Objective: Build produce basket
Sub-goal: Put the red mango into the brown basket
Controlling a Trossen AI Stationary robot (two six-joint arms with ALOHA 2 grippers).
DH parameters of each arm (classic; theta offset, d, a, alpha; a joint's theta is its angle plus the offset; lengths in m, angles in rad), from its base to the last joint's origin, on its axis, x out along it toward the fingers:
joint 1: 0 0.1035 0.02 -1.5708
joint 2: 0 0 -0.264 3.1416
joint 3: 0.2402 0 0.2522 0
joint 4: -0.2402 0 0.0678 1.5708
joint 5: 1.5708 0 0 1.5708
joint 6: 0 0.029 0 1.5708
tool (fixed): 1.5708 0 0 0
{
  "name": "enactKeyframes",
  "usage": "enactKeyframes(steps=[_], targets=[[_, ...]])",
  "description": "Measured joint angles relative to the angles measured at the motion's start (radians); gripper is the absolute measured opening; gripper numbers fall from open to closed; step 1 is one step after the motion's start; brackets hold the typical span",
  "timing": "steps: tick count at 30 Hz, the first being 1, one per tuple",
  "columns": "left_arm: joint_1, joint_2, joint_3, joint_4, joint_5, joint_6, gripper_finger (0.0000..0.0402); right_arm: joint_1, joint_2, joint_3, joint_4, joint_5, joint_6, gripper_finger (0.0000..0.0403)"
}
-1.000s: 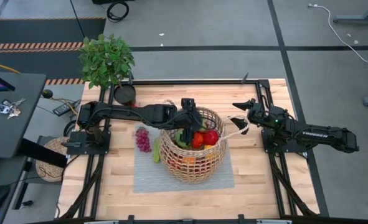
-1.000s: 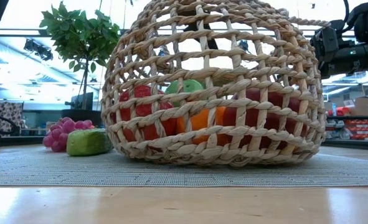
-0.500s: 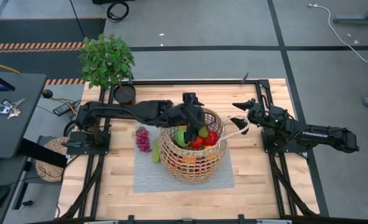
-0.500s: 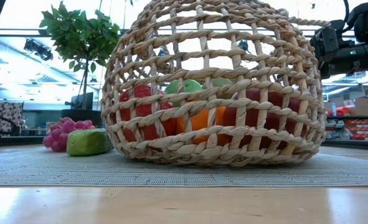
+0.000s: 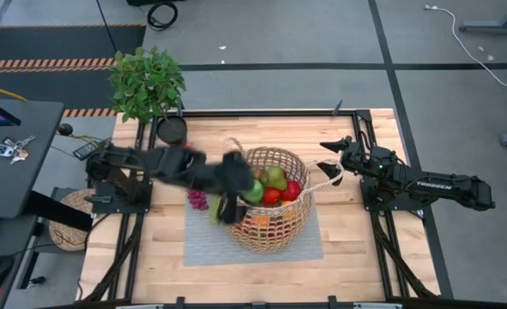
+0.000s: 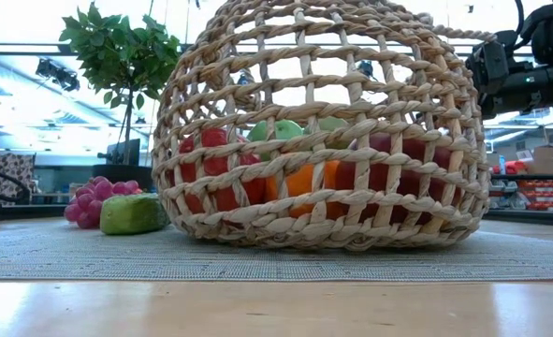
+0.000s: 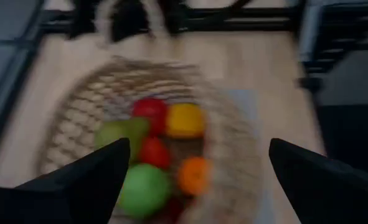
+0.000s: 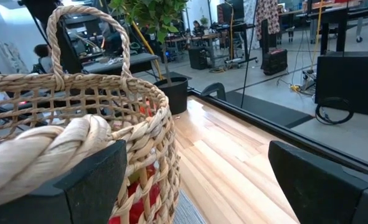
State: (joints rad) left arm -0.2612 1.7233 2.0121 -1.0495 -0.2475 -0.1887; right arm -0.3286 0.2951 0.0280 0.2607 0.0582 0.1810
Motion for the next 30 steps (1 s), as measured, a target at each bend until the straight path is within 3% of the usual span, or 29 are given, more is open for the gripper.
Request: enactKeyframes(steps=[3,7,12,15,17,23,30], targets=[[-0.068,-0.002,-0.001,-0.052,-0.017,-0.083,0.0389,0.0,0.0,0.0,0.003,0.0,0.0,0.0394],[-0.139,-0.004,-0.023,-0.068,-0.142,-0.22,0.0389,0.0,-0.001,0.0,0.008,0.0,0.0,0.0394],[-0.203,0.002,-0.024,-0.317,-0.193,-0.417,0.0389,0.0,0.0,0.0,0.014,0.0,0.0,0.0394],[-0.235,0.007,-0.026,-0.507,-0.276,-0.564,0.0389,0.0,0.0,0.0,0.015,0.0,0.0,0.0394],[-0.252,-0.001,-0.045,-0.515,-0.344,-0.61,0.0389,0.0,0.0,0.0,0.016,0.0,0.0,0.0394],[-0.254,-0.114,-0.296,-0.521,-0.412,-0.692,0.0389,0.0,0.0,0.0,0.016,0.0,0.0,0.0394],[-0.175,-0.369,-0.685,-0.404,-0.376,-0.776,0.0389,0.0,0.0,0.0,0.015,0.0,0.0,0.0394]])
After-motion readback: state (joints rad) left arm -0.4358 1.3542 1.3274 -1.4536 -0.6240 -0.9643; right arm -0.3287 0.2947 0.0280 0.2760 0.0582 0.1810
